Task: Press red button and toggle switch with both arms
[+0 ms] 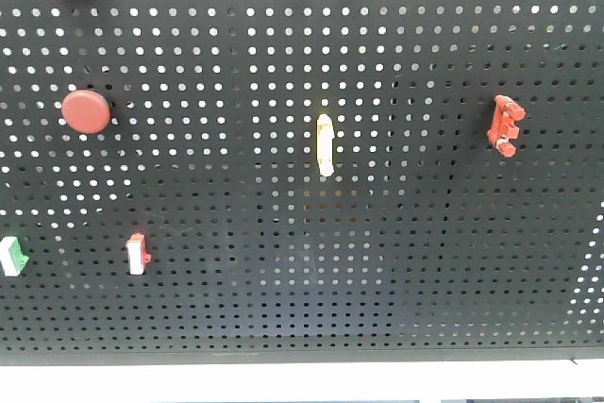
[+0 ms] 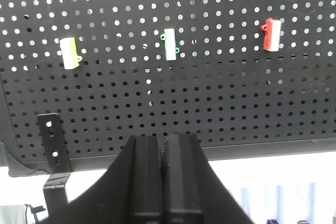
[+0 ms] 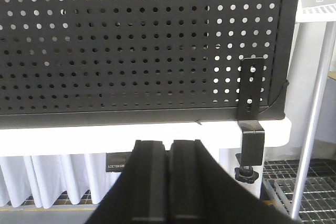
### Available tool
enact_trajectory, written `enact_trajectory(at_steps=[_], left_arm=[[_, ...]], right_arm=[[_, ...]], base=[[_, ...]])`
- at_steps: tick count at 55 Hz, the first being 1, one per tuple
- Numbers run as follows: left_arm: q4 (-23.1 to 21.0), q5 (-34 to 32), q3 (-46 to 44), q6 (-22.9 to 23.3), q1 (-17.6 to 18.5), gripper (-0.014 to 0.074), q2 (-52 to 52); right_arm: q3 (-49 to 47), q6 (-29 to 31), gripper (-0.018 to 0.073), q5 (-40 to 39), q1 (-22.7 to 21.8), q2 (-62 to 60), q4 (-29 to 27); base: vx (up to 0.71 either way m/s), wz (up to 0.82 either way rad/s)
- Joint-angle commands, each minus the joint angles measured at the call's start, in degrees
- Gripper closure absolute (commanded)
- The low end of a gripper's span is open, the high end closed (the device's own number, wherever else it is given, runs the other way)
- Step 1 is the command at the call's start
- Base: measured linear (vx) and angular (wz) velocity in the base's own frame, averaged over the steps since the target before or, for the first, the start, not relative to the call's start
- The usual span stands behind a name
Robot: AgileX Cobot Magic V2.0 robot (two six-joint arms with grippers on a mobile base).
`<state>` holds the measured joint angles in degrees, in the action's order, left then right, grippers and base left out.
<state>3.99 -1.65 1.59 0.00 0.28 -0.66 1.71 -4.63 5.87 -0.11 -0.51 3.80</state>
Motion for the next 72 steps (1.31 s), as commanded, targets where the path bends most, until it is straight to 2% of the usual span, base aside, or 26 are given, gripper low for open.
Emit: enact_trajectory(at_steps=[1,22,33,43,49,57,65,72], left_arm=[[-0.5,-4.8,0.6,0.7,0.2,0.0594,-0.2],[-0.5,-4.9,0.6,0.7,0.2,0.0594,-0.2],[-0.5,-11.0,0.2,0.7,0.2,0.0594,-0.2],[-0.4,-20.1,-1.3,4.0,0.2,0.0594,-0.2],[-0.4,-18.0,-9.8,4.6,0.2,0.0594,0.4],[1.7,-7.6,-28.8,4.5,0.2,0.0594,7.5],[3.2,0.6,-46.8,4.5,0.2,0.0594,19.8],[3.0,6.1,-55.2,4.5,0.2,0.0594,29.6]], right_arm=[[0.4,0.5,0.0559,-4.5,-0.2,-0.9,0.1],[0.4,0.5,0.0559,-5.9,-0.2,-0.9,0.1],[0.4,0.5,0.0559,-8.6,-0.1,-0.9,0.1],[-2.1,-1.5,0.0559,-18.9,-0.1,-0.9,-0.2],[-12.4,-2.2,0.0559,-13.5,-0.1,1.5,1.5],[-30.0,-2.2,0.0559,-4.2,-0.1,11.4,1.8],[-43.8,-2.1,0.0559,-3.1,-0.1,24.2,1.8],[-51.2,-2.1,0.0559,-3.2,-0.1,33.5,1.8]], base=[[0.01,-0.01],[0.0,0.0],[0.0,0.0],[0.0,0.0],[0.0,0.0],[0.0,0.0],[0.0,0.0],[0.0,0.0]])
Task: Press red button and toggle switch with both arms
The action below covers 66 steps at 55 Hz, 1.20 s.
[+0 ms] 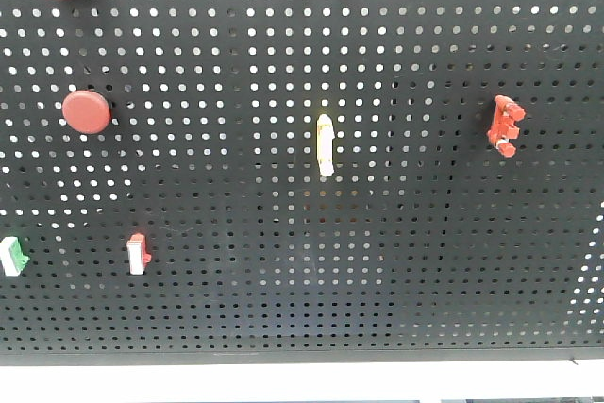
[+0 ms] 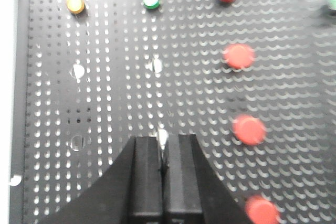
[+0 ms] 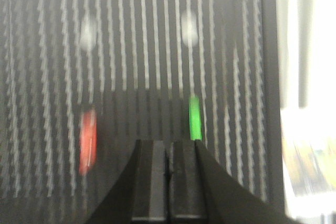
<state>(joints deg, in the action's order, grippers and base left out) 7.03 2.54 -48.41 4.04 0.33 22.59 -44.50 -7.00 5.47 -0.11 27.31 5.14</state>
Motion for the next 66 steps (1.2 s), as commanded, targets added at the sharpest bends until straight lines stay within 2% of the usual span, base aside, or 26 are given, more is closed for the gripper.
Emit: enact_trajectory(at_steps=[1,13,18,21,25,40,47,52,66], left_arm=[[-0.1,2.3,-6.0,0.5,0.2,0.0594,7.2],[-1.2,1.9,-6.9,0.7,0.2,0.0594,16.0],[-2.8,-2.2,-7.1,0.6,0.2,0.0594,18.4],[-4.2,-7.0,-7.2,0.7,0.3,0.0594,19.9],[-5.1,-10.3,-8.3,0.7,1.5,0.0594,21.8],[-3.8,-7.4,-21.6,0.5,13.1,0.0594,33.7],[-2.9,-4.1,-28.2,0.3,16.8,0.0594,39.2],[-2.9,-2.2,-31.1,0.0,18.0,0.0594,42.6],[-3.1,-2.5,-35.2,0.1,18.6,0.0594,48.1]], right_arm=[[-5.8,0.2,0.0559,-2.9,-0.1,7.0,0.5],[-8.2,0.2,0.0559,-7.4,-0.1,14.9,0.2],[-8.2,0.2,0.0559,-9.8,-0.1,15.9,0.2],[-8.2,0.2,0.0559,-10.8,-0.1,15.9,0.2],[-8.2,0.2,0.0559,-11.3,-0.1,15.9,0.2],[-8.2,0.2,0.0559,-11.7,-0.1,15.9,0.2],[-8.2,0.2,0.0559,-11.7,-0.1,15.9,0.2],[-8.2,0.2,0.0559,-11.7,-0.1,15.9,0.2],[-8.2,0.2,0.0559,-11.9,-0.1,15.9,0.3]], base=[[0.0,0.0],[0.0,0.0],[0.0,0.0],[0.0,0.0],[0.0,0.0],[0.0,0.0],[0.0,0.0],[0.0,0.0],[0.0,0.0]])
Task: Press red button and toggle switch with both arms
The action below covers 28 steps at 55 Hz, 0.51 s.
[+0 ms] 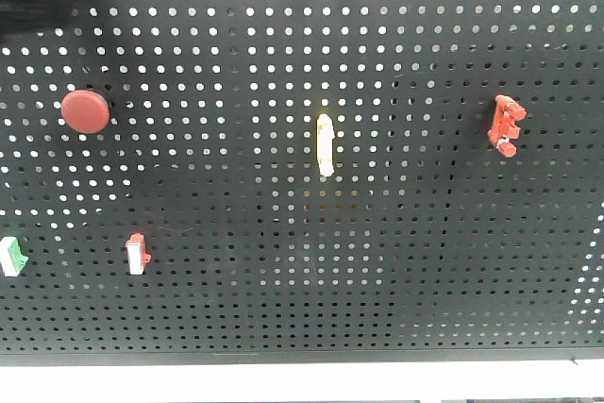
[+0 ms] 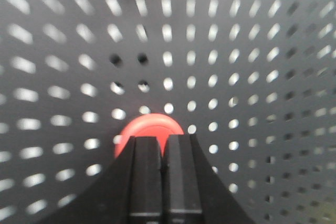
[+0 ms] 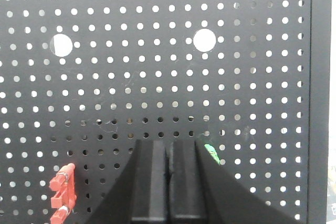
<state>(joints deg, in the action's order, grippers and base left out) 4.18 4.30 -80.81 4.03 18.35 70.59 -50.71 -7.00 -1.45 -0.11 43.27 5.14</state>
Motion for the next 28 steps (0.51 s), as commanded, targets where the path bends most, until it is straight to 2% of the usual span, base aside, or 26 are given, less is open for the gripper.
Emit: enact_trajectory(at_steps=[1,28], left_arm=[[-0.2,-4.3,-2.9,0.2,0.6,0.0594,0.2],[-0.2,-5.0,-2.9,0.3,1.2,0.0594,0.8]], right_arm=[[-2.0,0.2,0.0559,-5.0,-0.1,0.0,0.3],[-2.0,0.2,0.0559,-5.2,-0.1,0.0,0.3]], base=[[0.0,0.0],[0.0,0.0]])
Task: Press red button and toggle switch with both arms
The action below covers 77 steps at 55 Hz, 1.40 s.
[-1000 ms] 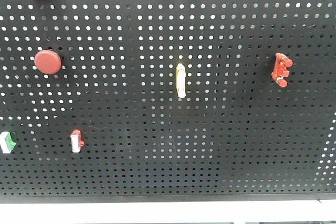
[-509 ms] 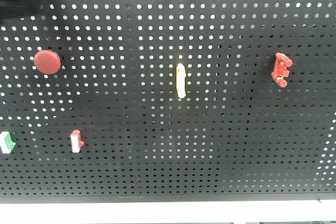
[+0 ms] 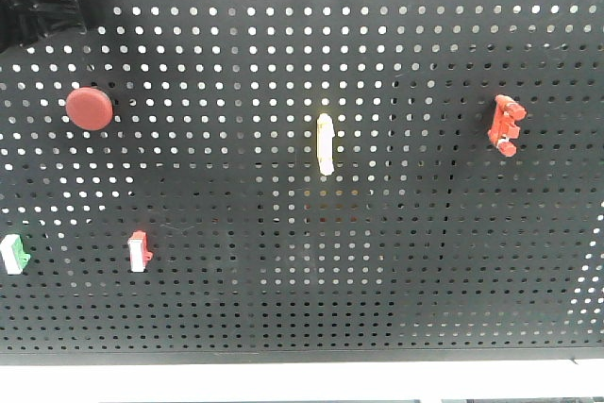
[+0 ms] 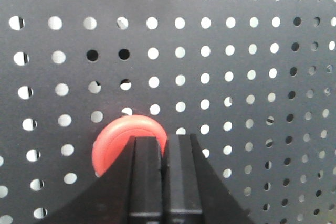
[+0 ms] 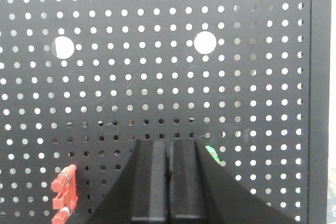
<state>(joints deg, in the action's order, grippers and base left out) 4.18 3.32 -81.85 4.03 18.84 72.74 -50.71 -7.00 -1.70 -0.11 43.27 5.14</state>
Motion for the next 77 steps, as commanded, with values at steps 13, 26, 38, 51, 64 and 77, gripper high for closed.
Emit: enact_trajectory(at_steps=[13,26,38,51,64,77], left_arm=[[-0.2,7.4,-1.8,0.1,1.2,0.0594,-7.8],[1.4,9.2,-1.5,0.1,0.7,0.0594,-14.1],[8.2,9.4,6.9,3.8,-2.5,0.0594,-20.4],[8.5,9.2,13.2,8.1,-3.1,0.0594,-24.7],[8.4,9.6,13.6,8.1,-3.1,0.0594,-25.2],[8.5,9.6,13.6,8.1,-3.1,0.0594,-25.1]], right_arm=[[-2.0,0.2,0.0559,-4.9,-0.1,0.0,0.3],[-2.0,-0.9,0.0559,-4.9,-0.1,0.0,-1.2],[-2.2,-0.6,0.0559,-7.8,7.8,2.6,4.4],[-12.1,0.2,0.0559,-9.0,24.2,13.9,10.4],[-29.9,0.0,0.0559,-4.4,35.0,28.6,11.5],[-41.1,0.2,0.0559,-1.3,39.3,37.8,12.4]], base=[[0.0,0.0],[0.0,0.0],[0.0,0.0],[0.0,0.0],[0.0,0.0],[0.0,0.0]])
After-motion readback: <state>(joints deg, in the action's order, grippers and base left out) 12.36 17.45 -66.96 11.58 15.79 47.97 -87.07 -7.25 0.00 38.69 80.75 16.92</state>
